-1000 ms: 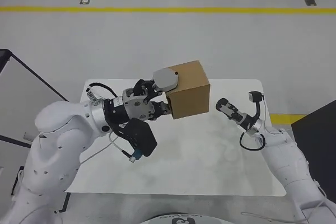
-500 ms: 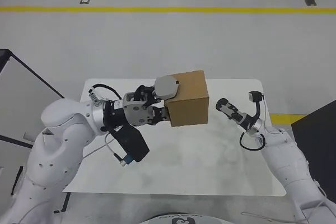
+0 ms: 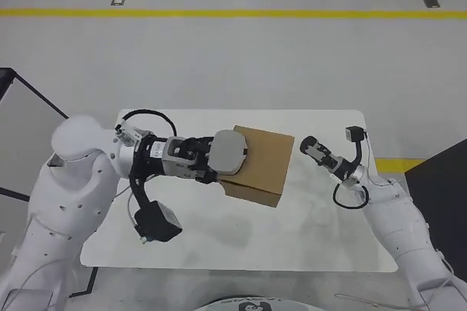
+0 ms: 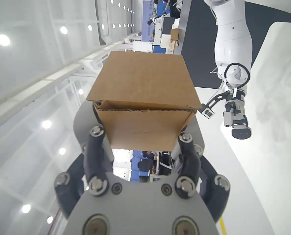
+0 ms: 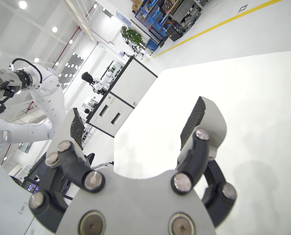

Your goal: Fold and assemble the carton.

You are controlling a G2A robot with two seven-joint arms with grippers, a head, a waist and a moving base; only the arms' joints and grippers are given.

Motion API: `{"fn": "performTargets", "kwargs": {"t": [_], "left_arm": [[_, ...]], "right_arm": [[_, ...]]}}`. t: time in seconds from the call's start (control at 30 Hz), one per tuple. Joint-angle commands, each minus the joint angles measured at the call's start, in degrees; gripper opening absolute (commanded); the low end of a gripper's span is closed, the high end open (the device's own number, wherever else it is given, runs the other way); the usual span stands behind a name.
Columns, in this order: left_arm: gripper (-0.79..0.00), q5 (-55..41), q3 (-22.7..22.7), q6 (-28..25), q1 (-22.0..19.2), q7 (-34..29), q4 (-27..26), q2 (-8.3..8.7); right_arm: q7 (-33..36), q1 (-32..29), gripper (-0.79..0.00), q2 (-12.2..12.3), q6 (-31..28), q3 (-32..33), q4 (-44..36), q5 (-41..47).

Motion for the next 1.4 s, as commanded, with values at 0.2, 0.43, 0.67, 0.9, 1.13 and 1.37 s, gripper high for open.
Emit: {"fn": "performTargets", "kwargs": {"t": [0.2, 0.43, 0.67, 0.9, 1.13, 1.37], "left_arm": [[-0.785, 1.0, 0.4, 4.0, -1.1, -0.3, -1.1, -0.12], [-0.785, 0.5, 1.1, 9.9, -1.9, -0.4, -3.1, -0.39], [-0.785, 4.8, 2.1, 18.3, -3.7, -0.4, -1.6, -0.60], [-0.785, 9.3, 2.2, 25.0, -4.4, -1.9, -1.3, -0.67], [-0.785, 9.7, 1.8, 28.8, -4.3, -1.7, -1.0, -0.67], [-0.785, 9.9, 1.8, 29.1, -4.1, -2.1, -1.3, -0.68]], "right_arm": [[0.0, 0.0, 0.000, 0.0, 0.0, 0.0, 0.0, 0.0], [0.0, 0.0, 0.000, 0.0, 0.0, 0.0, 0.0, 0.0], [0.0, 0.0, 0.000, 0.0, 0.0, 0.0, 0.0, 0.0], [0.0, 0.0, 0.000, 0.0, 0.0, 0.0, 0.0, 0.0], [0.0, 0.0, 0.000, 0.0, 0.0, 0.0, 0.0, 0.0], [0.0, 0.0, 0.000, 0.0, 0.0, 0.0, 0.0, 0.0]]}}
